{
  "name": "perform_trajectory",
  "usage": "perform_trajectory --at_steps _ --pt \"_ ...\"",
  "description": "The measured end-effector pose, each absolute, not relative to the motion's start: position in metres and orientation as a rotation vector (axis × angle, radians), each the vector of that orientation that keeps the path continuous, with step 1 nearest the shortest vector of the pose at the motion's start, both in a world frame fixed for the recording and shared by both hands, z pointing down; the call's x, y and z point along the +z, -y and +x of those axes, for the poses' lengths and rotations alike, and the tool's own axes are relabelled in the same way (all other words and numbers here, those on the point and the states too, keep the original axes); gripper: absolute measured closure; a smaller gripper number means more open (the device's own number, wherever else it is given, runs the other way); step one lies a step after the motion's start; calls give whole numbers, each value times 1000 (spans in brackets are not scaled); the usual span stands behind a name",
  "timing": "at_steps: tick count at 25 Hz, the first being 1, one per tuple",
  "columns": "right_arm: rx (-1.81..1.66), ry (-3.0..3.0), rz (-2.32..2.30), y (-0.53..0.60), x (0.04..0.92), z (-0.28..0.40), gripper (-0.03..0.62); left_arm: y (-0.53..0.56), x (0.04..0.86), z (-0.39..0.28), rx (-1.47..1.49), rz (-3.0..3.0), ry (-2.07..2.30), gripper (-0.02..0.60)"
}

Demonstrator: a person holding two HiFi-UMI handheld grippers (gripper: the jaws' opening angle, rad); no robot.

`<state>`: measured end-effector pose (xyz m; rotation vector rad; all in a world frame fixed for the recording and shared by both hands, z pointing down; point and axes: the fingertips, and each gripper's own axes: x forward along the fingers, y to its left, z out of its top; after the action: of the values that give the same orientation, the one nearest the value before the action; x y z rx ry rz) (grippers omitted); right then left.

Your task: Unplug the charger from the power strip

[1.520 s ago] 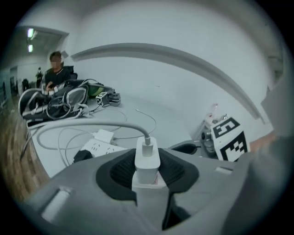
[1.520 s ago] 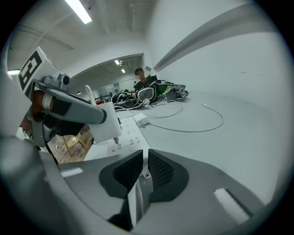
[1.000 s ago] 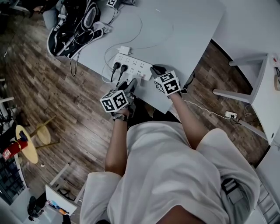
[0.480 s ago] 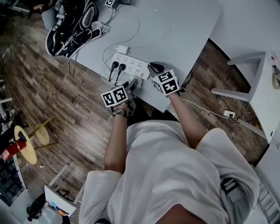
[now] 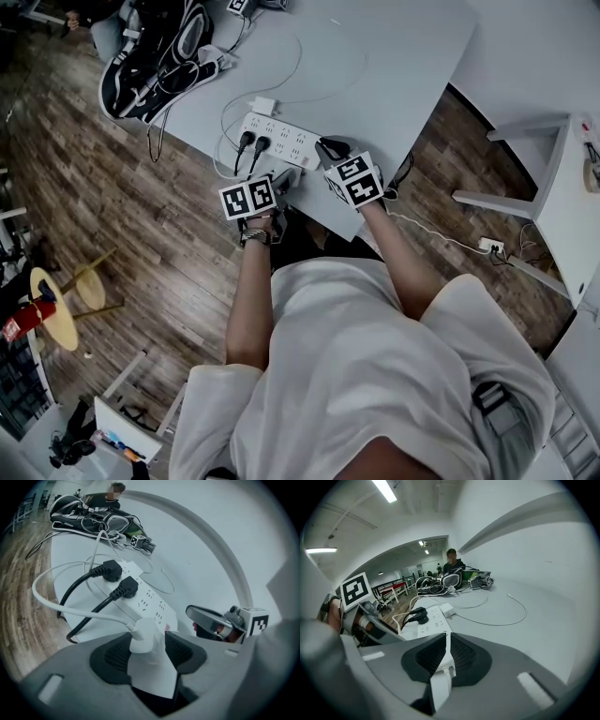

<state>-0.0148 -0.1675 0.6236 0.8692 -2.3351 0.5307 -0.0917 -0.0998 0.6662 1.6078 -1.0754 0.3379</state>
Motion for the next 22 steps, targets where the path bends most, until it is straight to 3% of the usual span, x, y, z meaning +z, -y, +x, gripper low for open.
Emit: perform_trajectory --at_steps 7,22 --pt "552 2330 863 169 624 -14 562 99 664 -99 614 1718 1071 281" --pt "593 2379 944 190 593 0 562 91 639 -135 581 1651 1090 279"
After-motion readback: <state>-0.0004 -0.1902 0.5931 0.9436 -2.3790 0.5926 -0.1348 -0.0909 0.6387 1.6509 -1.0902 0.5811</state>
